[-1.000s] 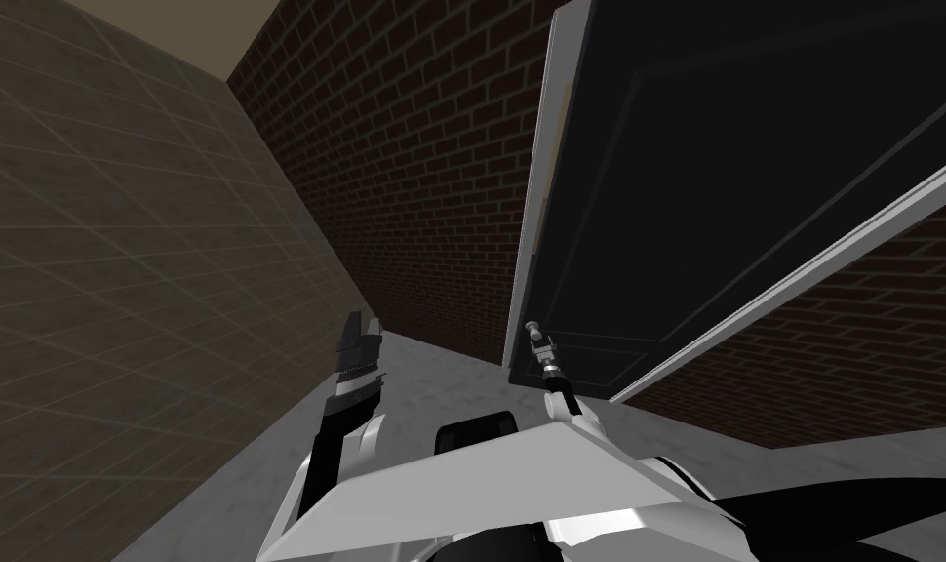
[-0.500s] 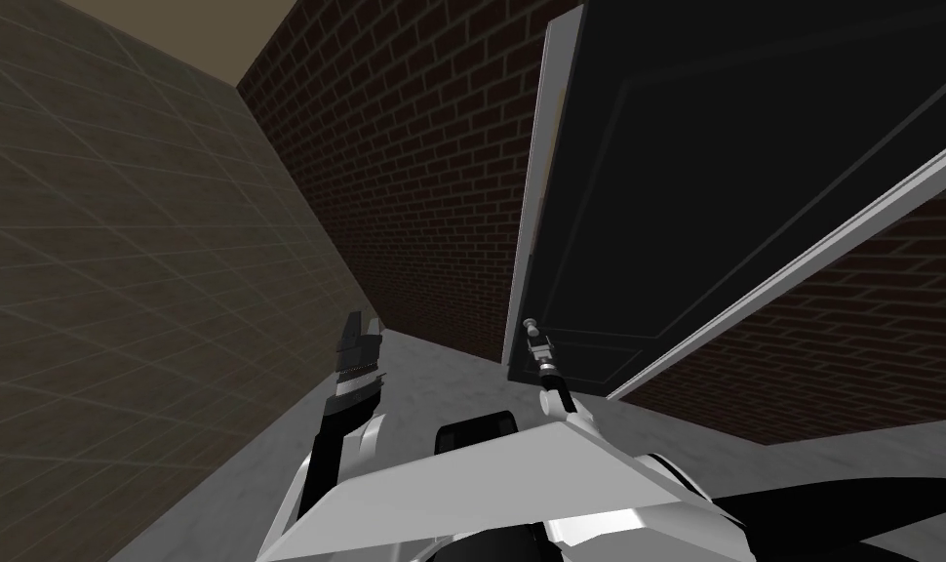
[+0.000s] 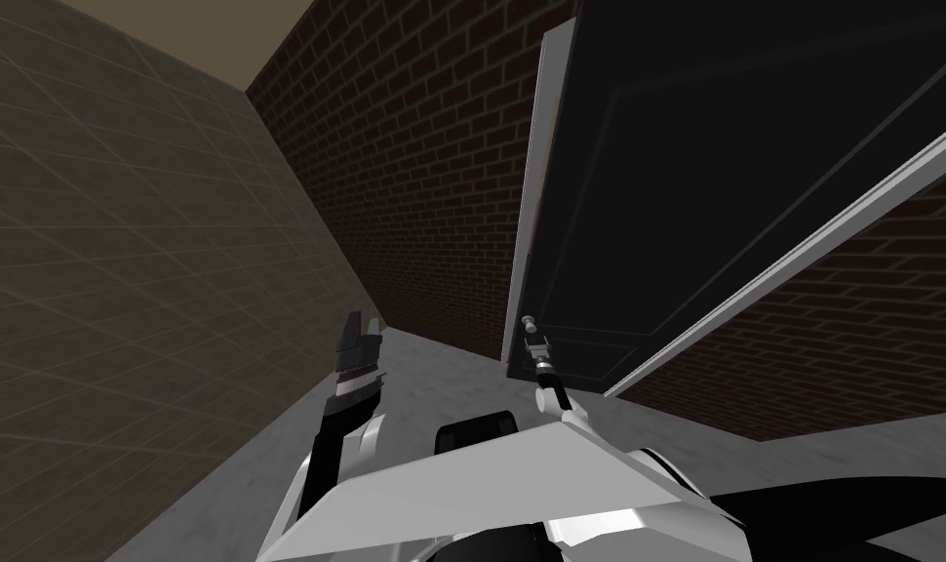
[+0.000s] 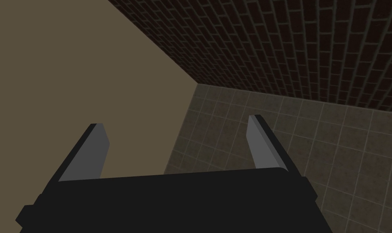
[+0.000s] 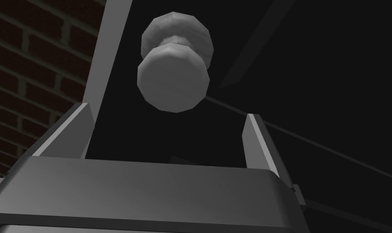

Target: Pull the door open

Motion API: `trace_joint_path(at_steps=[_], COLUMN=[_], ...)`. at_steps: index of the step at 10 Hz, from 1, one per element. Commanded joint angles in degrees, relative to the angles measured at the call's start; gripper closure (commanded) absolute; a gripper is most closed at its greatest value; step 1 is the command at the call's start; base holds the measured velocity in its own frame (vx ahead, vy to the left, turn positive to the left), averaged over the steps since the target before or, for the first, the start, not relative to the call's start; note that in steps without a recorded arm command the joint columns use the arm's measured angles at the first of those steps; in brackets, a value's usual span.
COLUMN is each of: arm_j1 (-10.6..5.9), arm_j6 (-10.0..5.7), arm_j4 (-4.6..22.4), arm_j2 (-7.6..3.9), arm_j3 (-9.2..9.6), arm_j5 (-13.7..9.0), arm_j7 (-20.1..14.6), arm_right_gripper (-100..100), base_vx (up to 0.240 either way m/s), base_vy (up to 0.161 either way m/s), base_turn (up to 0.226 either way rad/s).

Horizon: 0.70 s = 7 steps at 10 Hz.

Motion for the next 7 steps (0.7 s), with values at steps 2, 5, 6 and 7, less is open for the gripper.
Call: trace_joint_path(at_steps=[2, 5, 6, 7], arm_j1=[-0.34, -0.74, -0.91, -1.06], arm_j6=[0.26, 0.58, 0.73, 0.85], arm_j4=[-0.1, -0.4, -0.5, -0.5], arm_j2=[0.49, 1.02, 1.26, 1.46], arm_j3=[0.81, 1.68, 2.07, 2.4], arm_j5=[-1.5, -3.2, -3.9, -4.6], arm_j7=[-4.2, -8.6, -10.2, -11.9], arm_right_gripper=[-100, -100, -100, -100], base_vx=[-0.06, -0.061, -0.065, -0.079], base_vy=[-0.01, -0.009, -0.006, -0.011], base_turn=[0.007, 0.011, 0.016, 0.011])
